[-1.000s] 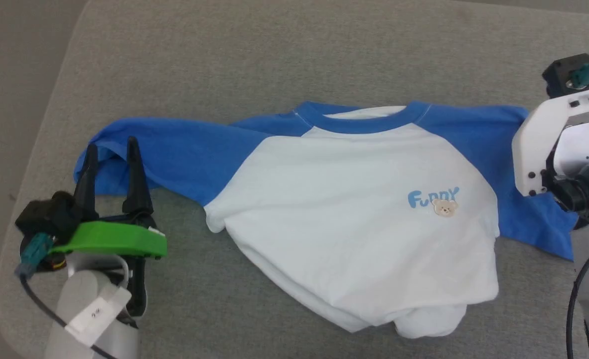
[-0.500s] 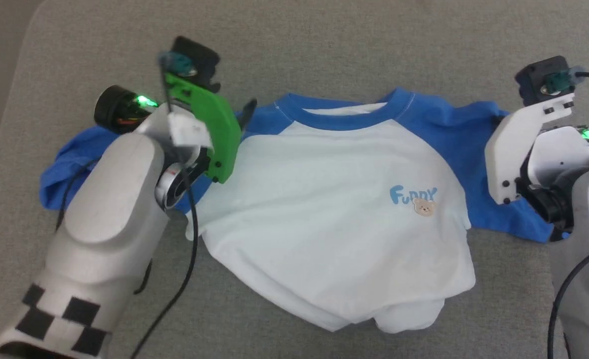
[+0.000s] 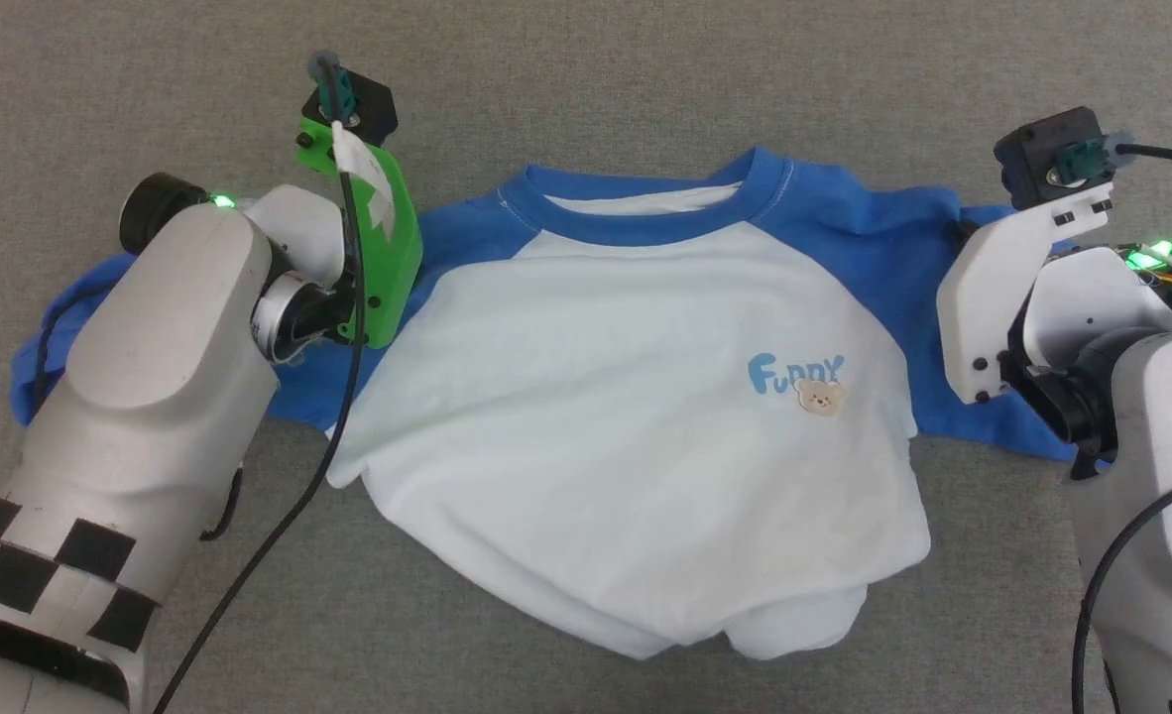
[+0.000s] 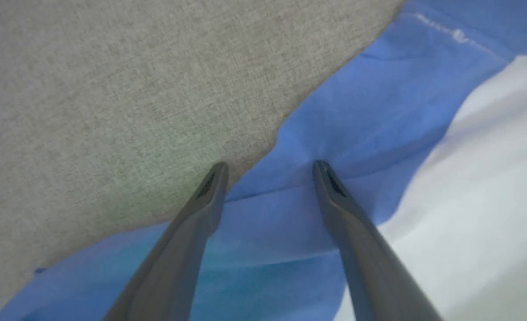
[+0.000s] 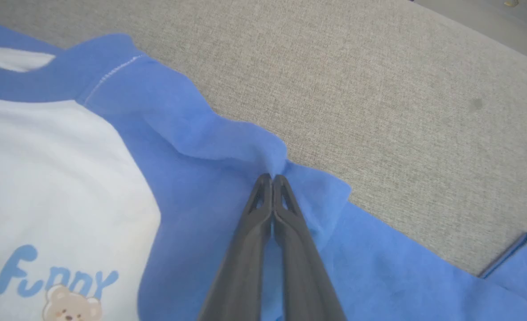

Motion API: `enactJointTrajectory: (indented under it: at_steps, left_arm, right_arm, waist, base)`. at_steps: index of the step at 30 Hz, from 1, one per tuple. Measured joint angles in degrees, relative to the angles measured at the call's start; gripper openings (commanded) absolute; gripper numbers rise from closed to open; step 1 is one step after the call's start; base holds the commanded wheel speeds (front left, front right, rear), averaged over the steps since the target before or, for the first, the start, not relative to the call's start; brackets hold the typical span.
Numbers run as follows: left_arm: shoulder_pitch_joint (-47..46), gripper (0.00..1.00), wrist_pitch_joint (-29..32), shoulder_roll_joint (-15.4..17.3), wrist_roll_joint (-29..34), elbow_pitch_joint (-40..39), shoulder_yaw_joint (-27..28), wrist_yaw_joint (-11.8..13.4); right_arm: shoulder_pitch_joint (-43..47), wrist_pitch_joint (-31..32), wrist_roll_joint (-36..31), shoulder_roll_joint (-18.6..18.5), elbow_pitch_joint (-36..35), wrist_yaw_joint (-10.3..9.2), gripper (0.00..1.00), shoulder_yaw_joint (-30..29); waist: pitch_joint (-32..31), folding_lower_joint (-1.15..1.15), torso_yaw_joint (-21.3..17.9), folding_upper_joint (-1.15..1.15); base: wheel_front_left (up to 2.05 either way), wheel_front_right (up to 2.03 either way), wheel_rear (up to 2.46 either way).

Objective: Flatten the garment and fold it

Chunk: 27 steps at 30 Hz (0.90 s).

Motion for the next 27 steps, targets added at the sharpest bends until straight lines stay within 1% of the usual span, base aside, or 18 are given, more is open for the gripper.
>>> enactJointTrajectory:
  at_steps: [1,3,6,9,13,17,20,23,27]
  left_arm:
    - [-0.04,0.00,1.09,0.01,-1.33,-0.18,-0.14,0.03]
    - [-0.01,0.00,2.40,0.11,-2.77,-1.46,-1.31,0.12]
    - [0.47,0.00,0.88,0.10,-3.88,-3.00,-2.57,0.10]
    - [0.96,0.00,-4.32,0.46,-4.70,-3.24,-2.16,0.08]
    - [1.27,0.00,-13.47,-0.04,-5.39,-2.42,1.45,0.30]
    - [-0.28,0.00,-19.57,0.00,-5.73,-2.00,4.88,1.16]
    - [-3.55,0.00,-23.52,0.66,-5.45,-2.05,7.26,1.90]
    - [-8.10,0.00,-25.59,2.10,-4.48,-2.04,8.93,3.05]
    - [-15.66,0.00,-26.53,4.13,-1.55,-2.05,10.38,4.93]
  right_arm:
    - [-0.01,-0.20,-0.01,0.01,0.01,0.00,0.00,-0.08]
    - [-0.02,-0.48,-0.05,-0.01,0.10,0.00,0.00,-0.34]
    - [-0.02,-1.10,-0.12,-0.01,0.52,0.00,0.00,-0.57]
    - [-0.01,-1.79,-0.12,0.21,0.97,0.00,0.00,-0.53]
    - [-0.02,-3.52,-0.12,0.49,1.13,0.00,0.00,-1.40]
    - [-1.13,-5.55,-0.10,-0.04,0.89,0.00,0.00,-2.34]
    - [-4.58,-5.93,0.01,-0.59,0.71,0.00,0.00,-2.56]
    - [-10.01,-5.08,0.73,-1.15,1.02,0.00,0.00,-1.71]
    - [-21.34,-3.47,0.42,-2.23,3.14,0.00,0.00,0.45]
  waist:
    - [0.00,0.00,0.08,0.00]
    - [-0.02,0.00,0.33,0.00]
    - [-0.13,0.00,0.82,0.00]
    - [-0.49,0.00,1.14,-0.01]
    - [-1.45,0.00,1.38,0.00]
    - [-2.89,0.00,1.53,0.00]
    - [-3.81,-0.01,1.28,0.00]
    - [-4.08,-0.01,0.47,0.00]
    - [-3.23,-0.01,-0.81,0.00]
  base:
    - [0.00,0.00,0.00]
    - [0.00,0.00,0.00]
    - [0.00,0.00,0.00]
    - [0.00,0.00,0.00]
    - [0.00,0.00,0.00]
    - [0.00,0.00,0.00]
    - [0.00,0.00,0.00]
    - [0.00,0.00,0.00]
    - [0.00,0.00,0.00]
